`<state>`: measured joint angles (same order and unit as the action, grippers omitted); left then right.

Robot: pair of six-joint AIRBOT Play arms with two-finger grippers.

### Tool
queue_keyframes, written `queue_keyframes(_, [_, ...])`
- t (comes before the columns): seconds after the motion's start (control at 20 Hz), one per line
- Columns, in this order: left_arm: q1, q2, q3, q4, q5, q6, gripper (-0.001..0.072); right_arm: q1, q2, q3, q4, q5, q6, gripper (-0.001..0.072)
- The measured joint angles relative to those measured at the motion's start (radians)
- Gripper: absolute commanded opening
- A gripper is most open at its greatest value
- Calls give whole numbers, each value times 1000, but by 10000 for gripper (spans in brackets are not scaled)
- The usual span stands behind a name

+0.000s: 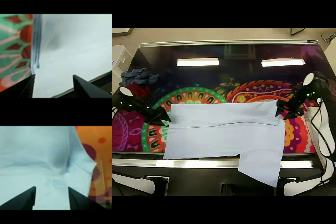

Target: Fold the clothes and pants, and hang the long-sleeved shirts on hangers.

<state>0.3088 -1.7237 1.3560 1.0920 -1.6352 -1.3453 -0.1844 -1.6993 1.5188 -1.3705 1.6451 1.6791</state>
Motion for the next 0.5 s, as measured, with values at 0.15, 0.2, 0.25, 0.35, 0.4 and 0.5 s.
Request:
queue_keyframes(0.15, [49,103,-83,47,-9,3,497,-60,91,-67,-14,32,-18,572])
queue_keyframes(0.2, [71,151,-148,61,6,6,472,-81,129,-117,-16,31,-23,570])
queue_keyframes(0.25, [89,200,-224,67,29,12,472,-100,172,-184,-24,25,-29,570])
queue_keyframes(0.35, [122,306,-409,76,79,45,472,-124,258,-328,-25,-8,-52,568])
queue_keyframes(0.4, [137,355,-501,80,106,72,472,-131,300,-401,-25,-24,-64,568])
queue_keyframes(0.5, [166,424,-645,82,148,119,440,-140,369,-523,-29,-56,-80,566])
